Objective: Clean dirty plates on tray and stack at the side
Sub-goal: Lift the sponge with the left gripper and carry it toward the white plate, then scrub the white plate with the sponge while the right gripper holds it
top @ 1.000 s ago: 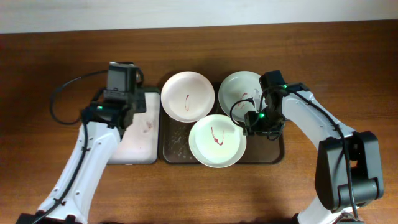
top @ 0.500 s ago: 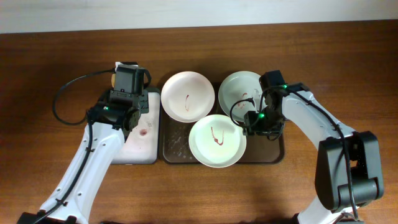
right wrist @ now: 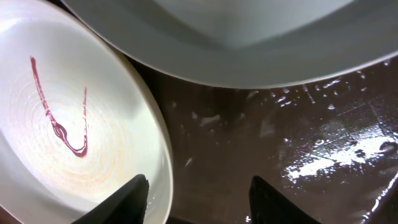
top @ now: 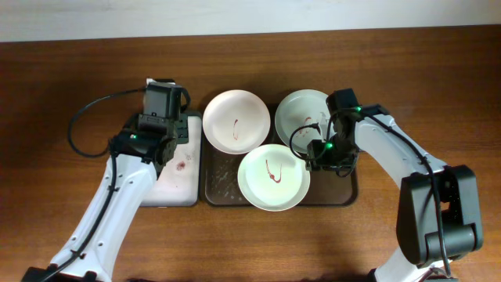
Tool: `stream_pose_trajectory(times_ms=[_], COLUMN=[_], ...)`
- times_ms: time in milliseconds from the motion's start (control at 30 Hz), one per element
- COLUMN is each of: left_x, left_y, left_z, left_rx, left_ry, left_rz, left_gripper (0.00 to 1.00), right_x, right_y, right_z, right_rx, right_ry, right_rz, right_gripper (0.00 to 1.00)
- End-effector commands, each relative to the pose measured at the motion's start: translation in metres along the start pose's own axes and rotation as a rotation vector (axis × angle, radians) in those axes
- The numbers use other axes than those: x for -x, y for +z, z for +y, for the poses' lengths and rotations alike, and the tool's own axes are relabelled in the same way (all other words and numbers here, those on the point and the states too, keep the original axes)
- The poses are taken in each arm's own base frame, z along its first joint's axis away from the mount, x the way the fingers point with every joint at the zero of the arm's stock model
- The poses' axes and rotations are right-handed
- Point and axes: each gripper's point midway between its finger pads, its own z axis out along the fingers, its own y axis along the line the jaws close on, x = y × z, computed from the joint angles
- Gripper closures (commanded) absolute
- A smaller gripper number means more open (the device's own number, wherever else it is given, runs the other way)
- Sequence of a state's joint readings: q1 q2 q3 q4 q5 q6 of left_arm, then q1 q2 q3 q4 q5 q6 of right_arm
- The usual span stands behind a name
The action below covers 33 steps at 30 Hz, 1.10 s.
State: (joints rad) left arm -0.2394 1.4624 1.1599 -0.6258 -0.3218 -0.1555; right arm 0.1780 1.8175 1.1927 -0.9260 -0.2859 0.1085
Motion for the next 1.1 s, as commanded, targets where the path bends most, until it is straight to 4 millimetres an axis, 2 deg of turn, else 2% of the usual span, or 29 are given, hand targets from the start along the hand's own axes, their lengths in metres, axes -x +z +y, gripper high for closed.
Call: stream_pose_trajectory(times_ms=[0, 100, 167, 233, 267, 300, 400, 567, 667, 800, 933, 1067], left_x=[-0.03, -0.066, -0.078, -0.08, -0.08, -0.081, -0.081, -0.083, -0.081, -0.086, -0.083, -0.097], left_y=[0.015, 0.035, 0.044, 0.046, 0.046, 0.046, 0.045, 0.03, 0.017, 0.004, -0.011, -0.007], left_z=[-0.023, -0.046, -0.053, -0.054, -0.054, -0.053, -0.056, -0.092, -0.115, -0.145, -0.182, -0.208], left_rx=[-0.113, -0.217, -0.241, -0.239, -0.239, -0.239, -0.251, -0.475, -0.611, -0.654, -0.711, -0.685], left_ry=[0.007, 0.025, 0.03, 0.031, 0.031, 0.032, 0.031, 0.003, -0.002, 0.041, 0.044, -0.041], left_rz=[0.093, 0.222, 0.269, 0.278, 0.278, 0.281, 0.283, 0.312, 0.314, 0.312, 0.277, 0.332], left_gripper=[1.0, 1.0, 1.0, 1.0, 1.0, 1.0, 1.0, 1.0, 1.0, 1.0, 1.0, 1.0], right_x=[-0.005, -0.009, -0.011, -0.011, -0.01, -0.011, -0.014, -0.025, -0.023, -0.022, -0.023, -0.023], right_y=[0.004, 0.012, 0.017, 0.018, 0.018, 0.018, 0.02, 0.037, 0.039, 0.038, 0.037, 0.037], right_z=[0.013, 0.007, 0.006, 0.007, 0.007, 0.007, 0.007, 0.008, 0.013, 0.026, 0.032, 0.032], right_rx=[-0.01, -0.066, -0.067, -0.066, -0.066, -0.063, -0.06, -0.011, 0.016, 0.092, 0.129, 0.128], right_ry=[-0.048, -0.037, -0.036, -0.037, -0.037, -0.037, -0.036, -0.026, -0.03, -0.033, -0.032, -0.032], right_rz=[0.008, 0.024, 0.043, 0.041, 0.04, 0.041, 0.048, 0.058, 0.049, 0.046, 0.052, 0.051], right_gripper=[0.46, 0.47, 0.47, 0.55, 0.66, 0.71, 0.71, 0.71, 0.73, 0.75, 0.71, 0.72])
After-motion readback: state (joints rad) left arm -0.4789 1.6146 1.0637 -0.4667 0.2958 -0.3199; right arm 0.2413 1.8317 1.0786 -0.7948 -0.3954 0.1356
